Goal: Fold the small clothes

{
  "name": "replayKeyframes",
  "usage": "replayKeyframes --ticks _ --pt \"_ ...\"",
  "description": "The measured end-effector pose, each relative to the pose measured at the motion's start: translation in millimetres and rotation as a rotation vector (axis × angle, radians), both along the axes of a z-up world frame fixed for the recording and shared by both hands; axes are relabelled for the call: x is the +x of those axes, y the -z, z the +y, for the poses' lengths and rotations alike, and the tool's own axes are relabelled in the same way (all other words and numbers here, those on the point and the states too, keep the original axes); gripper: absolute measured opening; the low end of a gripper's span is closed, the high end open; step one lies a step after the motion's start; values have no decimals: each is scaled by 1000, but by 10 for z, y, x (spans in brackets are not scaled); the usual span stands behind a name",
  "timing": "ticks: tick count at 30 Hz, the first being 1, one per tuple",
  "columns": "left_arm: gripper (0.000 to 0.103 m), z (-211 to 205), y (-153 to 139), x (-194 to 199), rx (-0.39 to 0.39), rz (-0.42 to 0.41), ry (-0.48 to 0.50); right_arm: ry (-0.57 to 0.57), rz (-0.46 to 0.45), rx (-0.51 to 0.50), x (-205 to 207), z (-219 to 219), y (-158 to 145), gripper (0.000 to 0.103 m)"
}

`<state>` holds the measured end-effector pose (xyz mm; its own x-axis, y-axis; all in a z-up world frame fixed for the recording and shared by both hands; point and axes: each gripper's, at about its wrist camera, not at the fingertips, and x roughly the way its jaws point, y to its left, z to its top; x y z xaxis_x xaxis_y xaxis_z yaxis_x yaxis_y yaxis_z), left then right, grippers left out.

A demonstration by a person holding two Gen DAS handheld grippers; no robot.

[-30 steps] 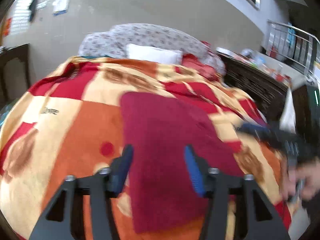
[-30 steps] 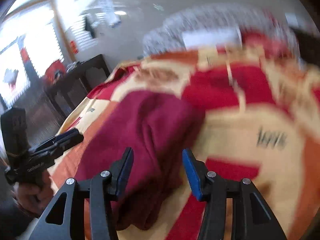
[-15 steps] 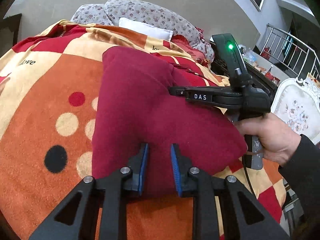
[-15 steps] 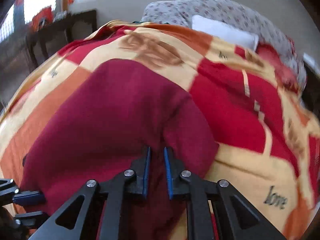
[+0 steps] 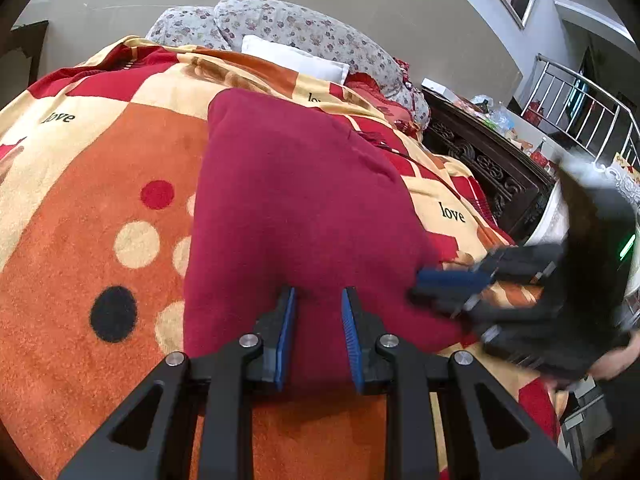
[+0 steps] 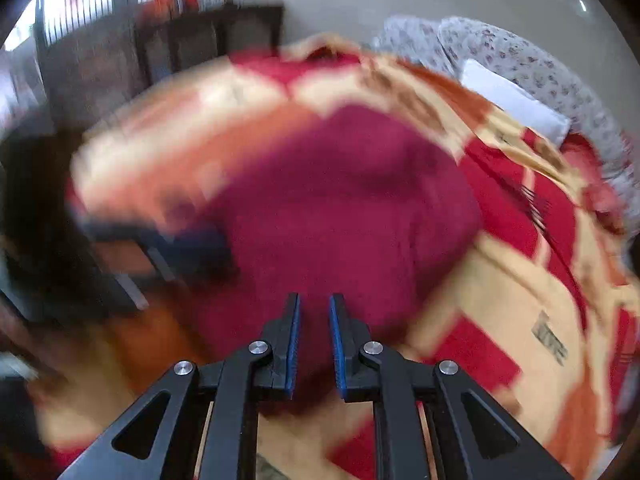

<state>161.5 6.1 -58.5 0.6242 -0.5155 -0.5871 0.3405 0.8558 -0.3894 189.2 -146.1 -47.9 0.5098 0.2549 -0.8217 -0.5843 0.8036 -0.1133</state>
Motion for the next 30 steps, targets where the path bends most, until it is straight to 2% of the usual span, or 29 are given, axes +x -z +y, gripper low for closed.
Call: replayKeyframes --ticks 2,3,8,11,13,15,17,25,26,28,29,30 --pt "23 -28 2 -15 21 -1 -3 38 -33 117 -48 -141 115 13" --pt "23 -36 3 -13 27 0 -4 48 -51 134 -72 -152 130 13" --pt "26 -96 6 10 67 8 -7 61 -163 69 -230 -32 177 14" --pt "40 -219 -17 -23 125 -14 19 61 -163 93 -213 -63 169 14" --pt "54 -294 -27 -48 162 -29 39 62 -161 117 -199 -118 151 14" --pt "58 -389 -32 -67 215 -43 48 62 -161 124 -198 -122 142 14" --pt "60 -435 -29 -73 246 -51 50 63 -166 121 -209 -109 144 14" --pt "60 -394 -33 -52 227 -48 52 66 -185 100 -269 -77 119 15" --pt "61 -393 -32 -50 225 -47 52 67 -180 102 -294 -78 87 20" --pt "61 -377 -32 -38 220 -47 50 117 -160 124 -373 -126 -4 35" --pt "61 -377 -37 -42 218 -47 49 159 -161 121 -429 -164 -41 51" --pt "61 -375 -38 -38 219 -47 49 210 -167 106 -507 -201 -76 58"
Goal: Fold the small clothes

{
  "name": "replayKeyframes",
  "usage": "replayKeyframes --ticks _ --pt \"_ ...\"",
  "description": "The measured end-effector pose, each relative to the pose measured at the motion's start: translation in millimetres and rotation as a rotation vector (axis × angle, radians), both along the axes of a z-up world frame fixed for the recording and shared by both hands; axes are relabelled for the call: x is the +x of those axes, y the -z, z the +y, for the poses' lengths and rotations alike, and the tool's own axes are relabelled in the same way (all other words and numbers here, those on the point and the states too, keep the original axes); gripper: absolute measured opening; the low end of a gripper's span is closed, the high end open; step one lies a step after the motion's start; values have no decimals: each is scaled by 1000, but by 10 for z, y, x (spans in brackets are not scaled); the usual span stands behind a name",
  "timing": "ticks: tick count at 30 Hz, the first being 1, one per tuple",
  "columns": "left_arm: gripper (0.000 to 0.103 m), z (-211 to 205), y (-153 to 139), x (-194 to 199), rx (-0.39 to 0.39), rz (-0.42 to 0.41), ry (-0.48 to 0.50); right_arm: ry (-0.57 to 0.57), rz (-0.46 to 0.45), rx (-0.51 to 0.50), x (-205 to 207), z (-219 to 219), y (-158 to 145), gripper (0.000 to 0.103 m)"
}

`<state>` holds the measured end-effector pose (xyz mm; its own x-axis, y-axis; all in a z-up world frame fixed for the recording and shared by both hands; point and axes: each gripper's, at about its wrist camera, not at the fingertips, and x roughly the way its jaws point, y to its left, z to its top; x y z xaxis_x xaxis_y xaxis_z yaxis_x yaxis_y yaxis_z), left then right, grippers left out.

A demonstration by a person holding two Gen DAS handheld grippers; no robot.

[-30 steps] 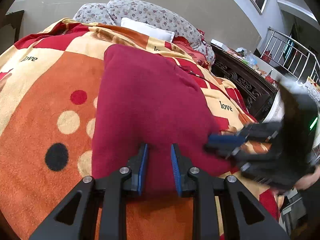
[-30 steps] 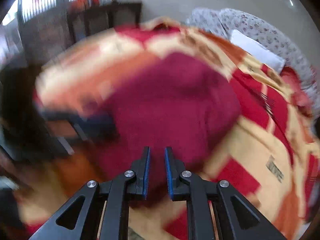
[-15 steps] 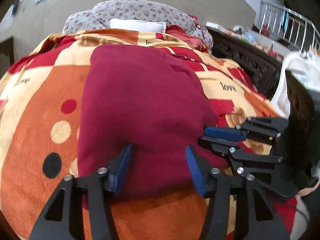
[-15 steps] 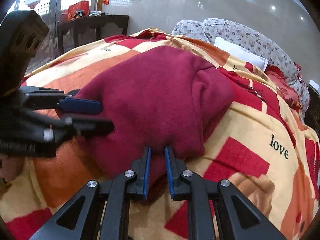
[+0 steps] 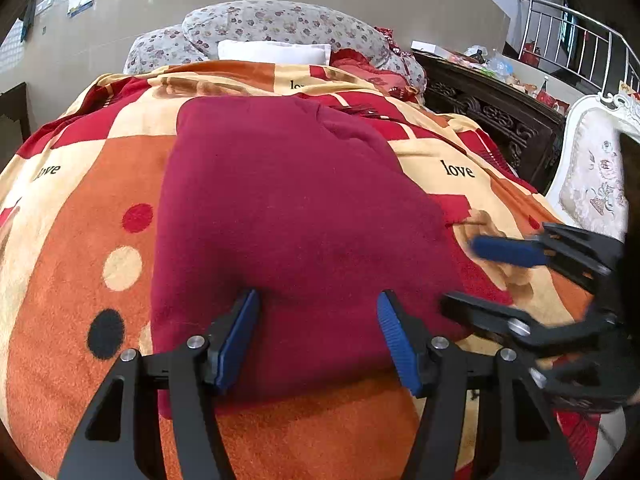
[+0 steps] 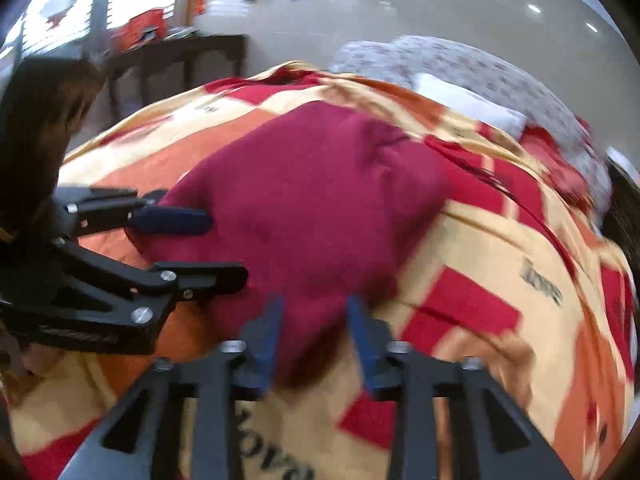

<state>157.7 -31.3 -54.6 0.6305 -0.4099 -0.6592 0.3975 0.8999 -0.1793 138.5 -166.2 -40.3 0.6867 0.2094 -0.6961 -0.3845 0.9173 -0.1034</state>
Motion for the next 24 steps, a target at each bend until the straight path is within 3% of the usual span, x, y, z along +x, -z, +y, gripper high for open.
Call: replayKeyframes --ticks 1,5,8,9,13,21,24 --pt "61 -2 -4 3 4 -1 0 38 -4 -3 -79 -39 -24 64" --pt "62 88 -147 -168 -5 -43 -43 106 -7 -2 -417 -60 -13 69" --pt "85 267 -319 -554 -47 -101 -86 140 -8 -15 -532 -76 78 72" --pt "99 311 -360 -695 -40 -136 -101 149 -10 -10 -538 -98 91 73" --pt "103 458 -449 -1249 23 -318 -180 208 -4 31 -527 -214 105 74" --pt "103 261 -373 -1283 180 -230 -196 302 -49 41 -675 -265 58 81" --pt "103 254 -373 -1223 170 -188 -226 326 -87 52 -748 -299 23 85"
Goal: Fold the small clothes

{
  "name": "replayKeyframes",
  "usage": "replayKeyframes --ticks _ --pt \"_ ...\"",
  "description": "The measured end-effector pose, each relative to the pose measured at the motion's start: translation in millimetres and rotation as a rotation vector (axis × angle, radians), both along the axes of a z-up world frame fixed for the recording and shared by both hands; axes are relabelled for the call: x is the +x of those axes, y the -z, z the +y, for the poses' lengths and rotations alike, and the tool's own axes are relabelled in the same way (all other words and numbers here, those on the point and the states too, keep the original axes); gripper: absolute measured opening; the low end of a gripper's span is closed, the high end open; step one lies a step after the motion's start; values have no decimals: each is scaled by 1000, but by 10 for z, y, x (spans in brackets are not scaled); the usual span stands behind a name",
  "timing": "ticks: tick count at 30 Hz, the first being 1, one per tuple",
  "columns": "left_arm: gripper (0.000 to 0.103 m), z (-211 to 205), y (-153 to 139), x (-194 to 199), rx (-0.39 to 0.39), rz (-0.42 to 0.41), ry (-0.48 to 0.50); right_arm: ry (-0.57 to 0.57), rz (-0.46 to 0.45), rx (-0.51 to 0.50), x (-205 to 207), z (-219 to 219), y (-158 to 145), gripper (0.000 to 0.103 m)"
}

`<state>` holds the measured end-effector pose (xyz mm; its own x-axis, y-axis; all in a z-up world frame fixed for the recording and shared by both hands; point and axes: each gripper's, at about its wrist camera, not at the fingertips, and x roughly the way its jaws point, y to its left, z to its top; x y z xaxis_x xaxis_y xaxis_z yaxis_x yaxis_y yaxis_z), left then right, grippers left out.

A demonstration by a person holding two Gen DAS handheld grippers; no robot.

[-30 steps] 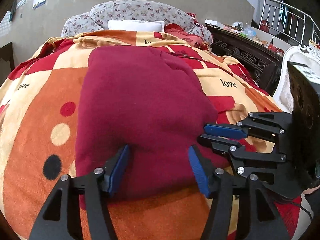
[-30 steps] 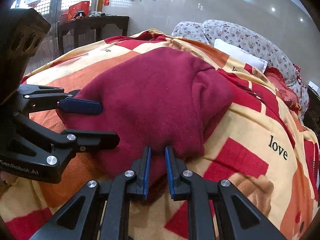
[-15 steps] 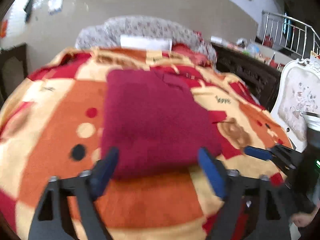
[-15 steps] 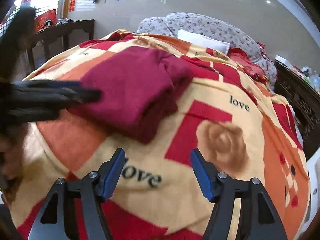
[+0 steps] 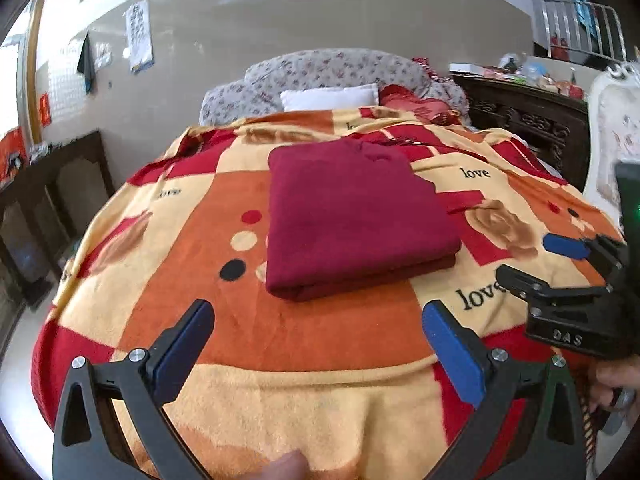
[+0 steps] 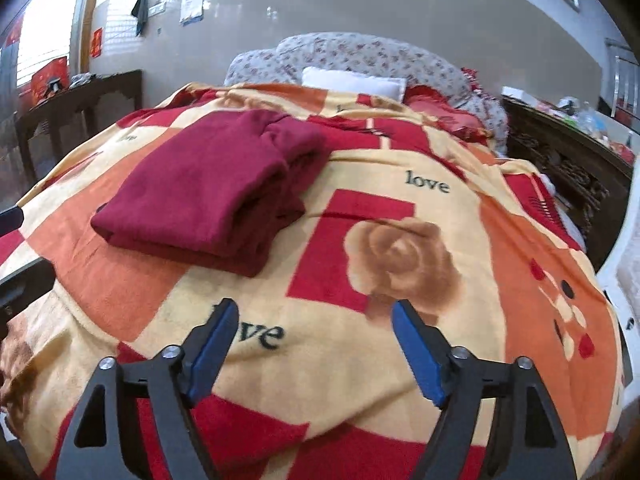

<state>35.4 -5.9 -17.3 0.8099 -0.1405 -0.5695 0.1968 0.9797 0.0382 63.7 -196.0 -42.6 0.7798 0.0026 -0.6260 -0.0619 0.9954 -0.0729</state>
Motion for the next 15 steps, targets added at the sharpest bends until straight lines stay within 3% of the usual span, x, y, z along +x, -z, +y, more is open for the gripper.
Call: replayKeyframes --ticks 5,10,15 --pt "103 99 10 159 -72 111 -71 5 -9 39 -12 -67 -5 86" --pt "103 48 93 236 -51 188 -78 17 -24 99 -30 -177 -7 86" --pt "103 6 118 213 -38 208 -88 13 -66 88 -107 -142 -37 86"
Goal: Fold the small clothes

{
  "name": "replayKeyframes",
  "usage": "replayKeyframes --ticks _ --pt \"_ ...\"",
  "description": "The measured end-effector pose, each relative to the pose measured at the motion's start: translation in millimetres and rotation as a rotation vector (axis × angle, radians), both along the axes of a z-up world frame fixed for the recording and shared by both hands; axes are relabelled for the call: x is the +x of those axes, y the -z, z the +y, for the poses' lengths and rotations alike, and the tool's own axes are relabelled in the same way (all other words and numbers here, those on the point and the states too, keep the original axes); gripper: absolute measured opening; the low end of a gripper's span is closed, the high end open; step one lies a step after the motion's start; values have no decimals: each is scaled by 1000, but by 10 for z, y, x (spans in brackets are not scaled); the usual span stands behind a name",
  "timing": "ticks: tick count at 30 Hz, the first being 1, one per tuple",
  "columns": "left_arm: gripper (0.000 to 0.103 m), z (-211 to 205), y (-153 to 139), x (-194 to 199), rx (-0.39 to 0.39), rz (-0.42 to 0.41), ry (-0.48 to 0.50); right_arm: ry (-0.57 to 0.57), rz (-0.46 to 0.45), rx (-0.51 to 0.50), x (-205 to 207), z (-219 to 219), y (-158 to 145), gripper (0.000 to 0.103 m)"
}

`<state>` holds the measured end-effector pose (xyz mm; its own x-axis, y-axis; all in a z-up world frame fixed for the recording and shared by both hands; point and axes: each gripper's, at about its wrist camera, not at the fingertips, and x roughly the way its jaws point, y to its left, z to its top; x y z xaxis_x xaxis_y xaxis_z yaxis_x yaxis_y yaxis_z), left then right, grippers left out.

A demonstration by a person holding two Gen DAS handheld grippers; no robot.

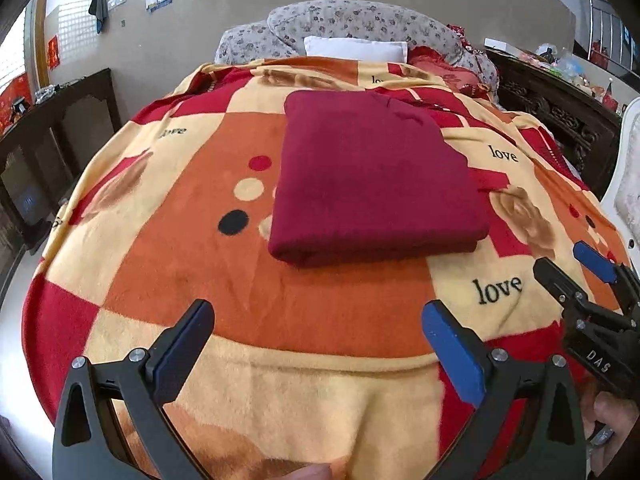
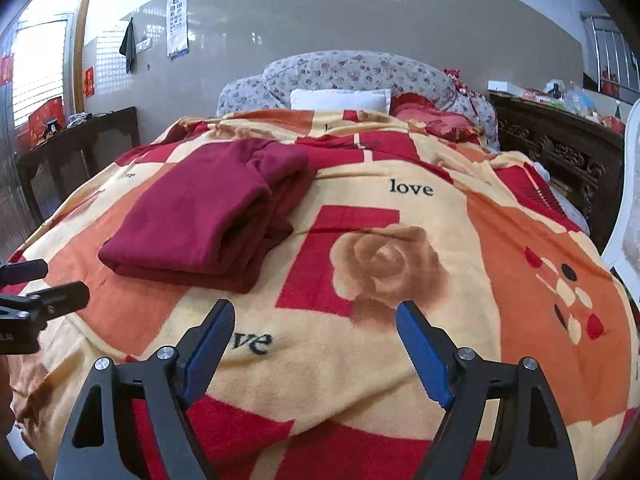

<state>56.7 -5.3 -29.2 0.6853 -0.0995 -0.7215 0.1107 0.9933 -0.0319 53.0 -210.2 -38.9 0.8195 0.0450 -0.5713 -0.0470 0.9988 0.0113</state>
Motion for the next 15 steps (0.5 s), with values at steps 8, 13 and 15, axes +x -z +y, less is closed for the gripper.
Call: replayKeyframes --ticks 8,13,15 --pt "103 14 -4 20 -20 23 2 -15 -9 -17 -14 53 -6 86" --pt "103 -24 -39 -33 -35 -7 14 -16 -7 -20 -7 54 -3 87" --pt "103 -49 -60 -45 -31 -18 23 -18 -7 -22 -6 63 0 87"
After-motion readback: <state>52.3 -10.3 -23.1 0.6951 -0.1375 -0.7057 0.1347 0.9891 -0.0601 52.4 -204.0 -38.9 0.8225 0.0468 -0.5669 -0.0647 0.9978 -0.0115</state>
